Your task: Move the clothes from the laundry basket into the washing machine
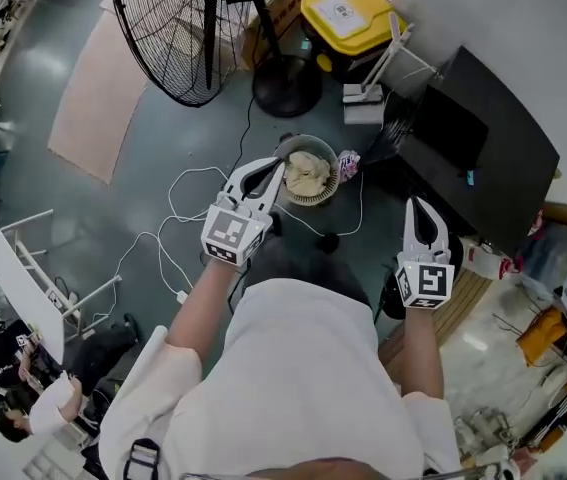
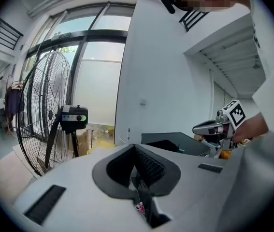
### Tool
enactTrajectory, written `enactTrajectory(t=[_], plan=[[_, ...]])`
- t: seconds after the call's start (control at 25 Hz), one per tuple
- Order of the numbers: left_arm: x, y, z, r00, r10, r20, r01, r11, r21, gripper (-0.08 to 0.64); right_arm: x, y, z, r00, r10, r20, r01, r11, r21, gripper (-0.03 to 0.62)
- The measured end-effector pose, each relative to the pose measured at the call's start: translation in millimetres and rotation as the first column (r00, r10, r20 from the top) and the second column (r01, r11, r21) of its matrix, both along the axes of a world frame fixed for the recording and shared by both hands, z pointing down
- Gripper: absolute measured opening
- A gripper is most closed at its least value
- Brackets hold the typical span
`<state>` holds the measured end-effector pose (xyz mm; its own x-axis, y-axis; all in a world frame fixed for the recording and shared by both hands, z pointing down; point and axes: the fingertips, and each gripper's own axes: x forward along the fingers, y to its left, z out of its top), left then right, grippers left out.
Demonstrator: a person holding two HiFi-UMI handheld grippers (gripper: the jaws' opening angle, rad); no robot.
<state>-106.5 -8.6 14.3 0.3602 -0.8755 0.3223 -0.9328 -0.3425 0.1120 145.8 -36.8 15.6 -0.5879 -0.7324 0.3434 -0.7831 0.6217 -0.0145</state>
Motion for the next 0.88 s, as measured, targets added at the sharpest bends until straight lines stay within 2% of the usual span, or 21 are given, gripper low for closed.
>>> enactTrajectory(t=[0.4, 0.88], plan=[[-21.4, 1.4, 45.3, 1.000, -0.013, 0.012, 0.014, 0.998, -0.054, 0.006, -31.7, -10.2, 45.4, 0.999, -0.044, 0.001, 0.043, 0.997, -0.063, 0.011], [-44.3, 7.0, 138.7, 0.999, 0.041, 0.010, -0.039, 0.993, -0.112, 0.006, -83.7, -10.1, 140.0, 0.996, -0.089, -0.013, 0.087, 0.987, -0.133, 0.011]])
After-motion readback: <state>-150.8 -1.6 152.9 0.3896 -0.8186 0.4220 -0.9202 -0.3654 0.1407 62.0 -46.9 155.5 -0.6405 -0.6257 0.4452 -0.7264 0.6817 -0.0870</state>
